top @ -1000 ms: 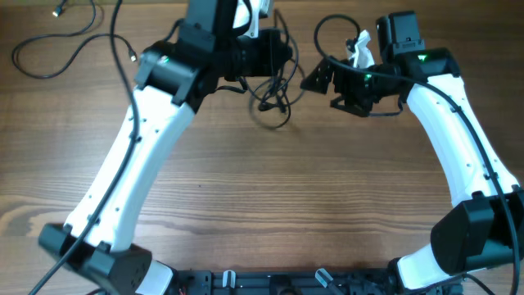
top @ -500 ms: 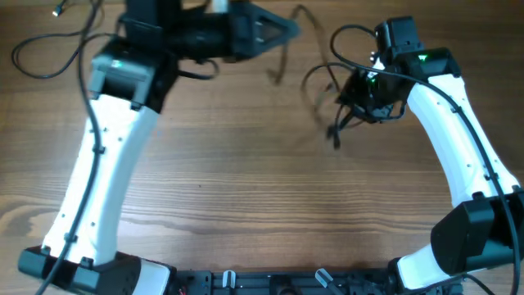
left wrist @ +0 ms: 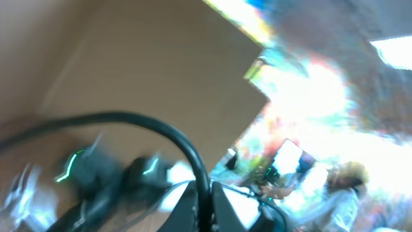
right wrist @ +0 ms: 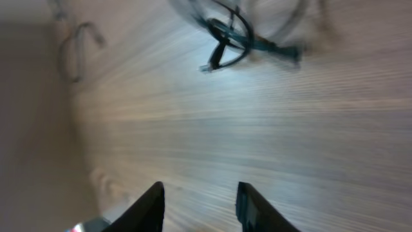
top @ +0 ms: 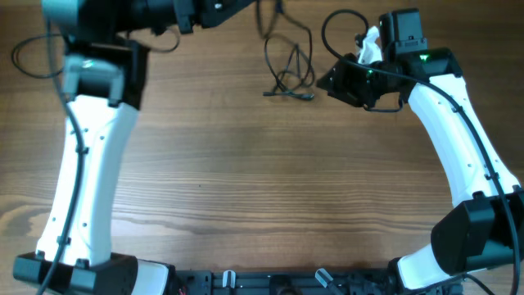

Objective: Untangle cables

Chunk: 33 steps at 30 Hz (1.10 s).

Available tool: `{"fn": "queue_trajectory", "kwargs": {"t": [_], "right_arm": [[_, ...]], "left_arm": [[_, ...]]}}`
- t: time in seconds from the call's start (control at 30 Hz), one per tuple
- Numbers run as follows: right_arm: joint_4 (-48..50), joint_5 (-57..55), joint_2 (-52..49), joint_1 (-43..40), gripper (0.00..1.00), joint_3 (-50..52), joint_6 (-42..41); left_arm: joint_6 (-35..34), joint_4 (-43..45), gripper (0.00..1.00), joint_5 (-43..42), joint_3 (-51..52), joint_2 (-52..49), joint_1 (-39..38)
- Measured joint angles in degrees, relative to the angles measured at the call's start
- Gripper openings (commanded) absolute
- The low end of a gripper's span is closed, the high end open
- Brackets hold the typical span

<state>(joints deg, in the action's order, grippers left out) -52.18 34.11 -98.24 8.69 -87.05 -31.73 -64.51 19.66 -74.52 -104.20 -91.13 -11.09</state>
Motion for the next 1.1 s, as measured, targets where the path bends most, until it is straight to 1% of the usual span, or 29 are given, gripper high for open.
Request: {"fn": "queue_trajectory", "kwargs": {"t": [0.03, 0.07, 0.1, 0.13, 0.2, 0.27, 0.33, 0.4, 0.43, 0.5, 0.53, 0.57, 0.6, 0.63, 0.67, 0.7, 0.73, 0.77, 0.8, 0.87, 0.9, 0.93, 0.97, 1.0, 1.03, 1.1], "right_arm": [[1.3, 2.4, 0.0, 0.0, 0.76, 0.0, 0.4], [1.4, 3.9, 0.0, 0.0, 0.81, 0.0, 0.5], [1.6, 5.3, 0.0, 0.0, 0.86, 0.0, 0.9], [1.6, 6.0, 0.0, 0.0, 0.89, 0.0, 0.9], [1.8, 7.1, 0.0, 0.0, 0.92, 0.0, 1.2], [3.2, 9.4, 0.0, 0.0, 0.96, 0.0, 1.2], [3.4, 12.1, 0.0, 0.0, 0.97, 0.0, 1.9], [3.2, 13.5, 0.0, 0.0, 0.97, 0.0, 3.2], [2.9, 13.9, 0.0, 0.0, 0.97, 0.0, 3.8], [2.1, 14.4, 0.0, 0.0, 0.98, 0.0, 4.7], [1.1, 14.5, 0.0, 0.0, 1.0, 0.0, 5.7], [0.5, 14.7, 0.0, 0.0, 0.99, 0.0, 6.6], [-1.0, 14.5, 0.0, 0.0, 1.0, 0.0, 7.0], [-2.3, 13.6, 0.0, 0.0, 1.0, 0.0, 7.6], [-3.7, 12.1, 0.0, 0.0, 1.0, 0.0, 8.0], [-5.2, 10.3, 0.0, 0.0, 1.0, 0.0, 8.1], [-6.4, 7.9, 0.0, 0.0, 1.0, 0.0, 8.4], [-7.1, 5.9, 0.0, 0.0, 1.0, 0.0, 8.9], [-7.2, 4.4, 0.0, 0.0, 1.0, 0.0, 9.2], [-7.2, 3.2, 0.0, 0.0, 1.0, 0.0, 9.3], [-7.1, 2.9, 0.0, 0.0, 1.0, 0.0, 9.4], [-7.1, 2.7, 0.0, 0.0, 1.0, 0.0, 9.4], [-7.1, 2.6, 0.0, 0.0, 1.0, 0.0, 9.4], [-7.2, 2.4, 0.0, 0.0, 1.0, 0.0, 9.4], [-7.2, 2.3, 0.0, 0.0, 1.0, 0.0, 9.4], [-7.1, 2.2, 0.0, 0.0, 1.0, 0.0, 9.4]], "left_arm": [[-8.8, 16.0, 0.04, -0.4, -0.4, -0.1, -2.2], [-16.2, 25.9, 0.04, -0.3, -0.7, 0.5, -3.5], [-23.8, 32.4, 0.04, 0.1, -1.4, 1.0, -4.1], [-30.3, 34.3, 0.04, 0.8, -2.2, 1.6, -4.1], [-37.3, 34.6, 0.04, 1.3, -2.5, 2.0, -4.1], [-39.7, 34.4, 0.04, 1.3, -2.5, 2.1, -4.1], [-40.9, 34.1, 0.04, 0.6, -2.5, 2.5, -4.1], [-39.2, 29.3, 0.04, -1.8, -2.6, 2.8, -3.7], [-36.7, 23.3, 0.04, -3.5, -2.8, 3.0, -3.3], [-28.7, 4.9, 0.04, -5.2, -3.3, 3.2, -2.3], [-21.2, -7.4, 0.04, -5.5, -3.4, 3.1, -1.3], [-13.2, -19.1, 0.04, -4.4, -3.4, 2.6, -0.2], [-6.8, -29.8, 0.04, -2.0, -3.7, 2.1, 0.7], [2.6, -44.2, 0.04, 4.0, -3.5, 1.9, 2.3], [8.9, -53.4, 0.04, 10.7, -3.5, 1.5, 3.1], [15.0, -61.8, 0.04, 19.9, -3.3, 1.0, 3.8], [21.3, -71.7, 0.04, 33.9, -3.1, 0.9, 4.1], [24.0, -76.2, 0.04, 42.9, -3.0, 0.8, 4.1], [27.0, -84.5, 0.04, 57.3, -3.0, 0.8, 4.0], [28.4, -93.2, 0.06, 77.1, -3.0, 0.7, 4.3], [28.5, -95.4, 0.24, 82.8, -3.0, 0.7, 4.8], [28.7, -97.3, 0.57, 88.2, -3.0, 0.7, 5.7], [29.0, -98.4, 0.57, 90.8, -3.0, 0.7, 6.4], [29.4, -99.4, 0.68, 93.2, -3.0, 0.7, 7.0], [29.3, -100.3, 1.0, 94.4, -3.0, 0.7, 7.3], [29.6, -101.2, 1.0, 94.5, -3.0, 0.7, 7.4]]}}
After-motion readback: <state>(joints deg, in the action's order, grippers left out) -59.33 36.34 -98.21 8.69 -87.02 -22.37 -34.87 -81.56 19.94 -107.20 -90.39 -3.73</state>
